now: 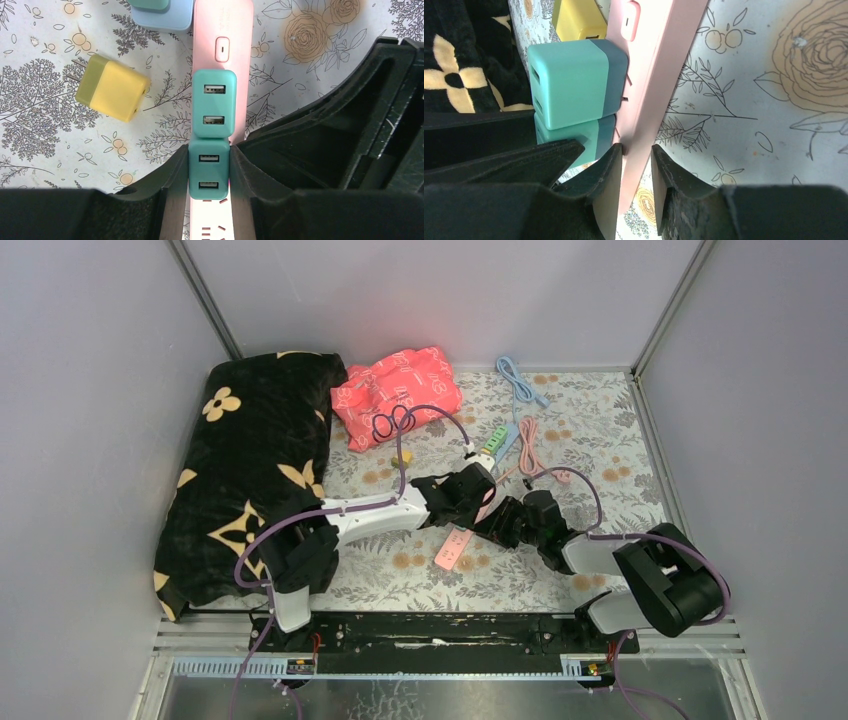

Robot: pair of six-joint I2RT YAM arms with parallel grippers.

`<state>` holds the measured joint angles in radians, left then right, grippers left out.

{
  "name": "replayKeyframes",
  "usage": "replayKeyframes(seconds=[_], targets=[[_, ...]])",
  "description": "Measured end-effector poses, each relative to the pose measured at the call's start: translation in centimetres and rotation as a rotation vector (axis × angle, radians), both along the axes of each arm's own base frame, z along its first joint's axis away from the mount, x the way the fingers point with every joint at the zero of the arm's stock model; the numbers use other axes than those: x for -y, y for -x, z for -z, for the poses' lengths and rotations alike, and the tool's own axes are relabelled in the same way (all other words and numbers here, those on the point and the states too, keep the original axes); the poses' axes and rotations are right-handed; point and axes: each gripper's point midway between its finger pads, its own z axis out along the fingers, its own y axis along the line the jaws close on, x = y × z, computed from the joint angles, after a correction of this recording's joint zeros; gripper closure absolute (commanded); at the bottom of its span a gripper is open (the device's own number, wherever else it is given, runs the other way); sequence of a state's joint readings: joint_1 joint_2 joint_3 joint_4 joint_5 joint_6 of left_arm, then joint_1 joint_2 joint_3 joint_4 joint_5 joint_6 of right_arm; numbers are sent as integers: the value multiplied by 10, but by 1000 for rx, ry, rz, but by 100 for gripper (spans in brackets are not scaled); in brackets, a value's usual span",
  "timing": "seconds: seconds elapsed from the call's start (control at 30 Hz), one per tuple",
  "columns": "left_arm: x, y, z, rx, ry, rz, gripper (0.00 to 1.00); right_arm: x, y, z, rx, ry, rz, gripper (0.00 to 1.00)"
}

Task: Insert the plug
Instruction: Insert the plug into the socket.

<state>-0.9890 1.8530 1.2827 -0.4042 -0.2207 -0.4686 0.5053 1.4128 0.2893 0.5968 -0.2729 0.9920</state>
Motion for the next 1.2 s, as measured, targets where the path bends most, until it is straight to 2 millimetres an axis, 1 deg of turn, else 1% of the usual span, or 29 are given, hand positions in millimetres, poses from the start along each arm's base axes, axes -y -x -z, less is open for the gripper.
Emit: replayKeyframes(seconds=[0.17,0.93,1.0,1.03,1.2], targets=[[-1,1,1,7,-9,-3,100,3,1,-1,5,4,12,67],[-1,2,7,15,-46,-4,100,1,1,-1,5,2,8,68],[-1,2,6,16,-47,-4,94,1,1,-1,5,2,8,68],[-1,2,6,17,-46,-4,90,1,1,-1,5,2,8,68],[2,1,-2,22,-37,-5,76,1,1,-1,5,1,7,68]])
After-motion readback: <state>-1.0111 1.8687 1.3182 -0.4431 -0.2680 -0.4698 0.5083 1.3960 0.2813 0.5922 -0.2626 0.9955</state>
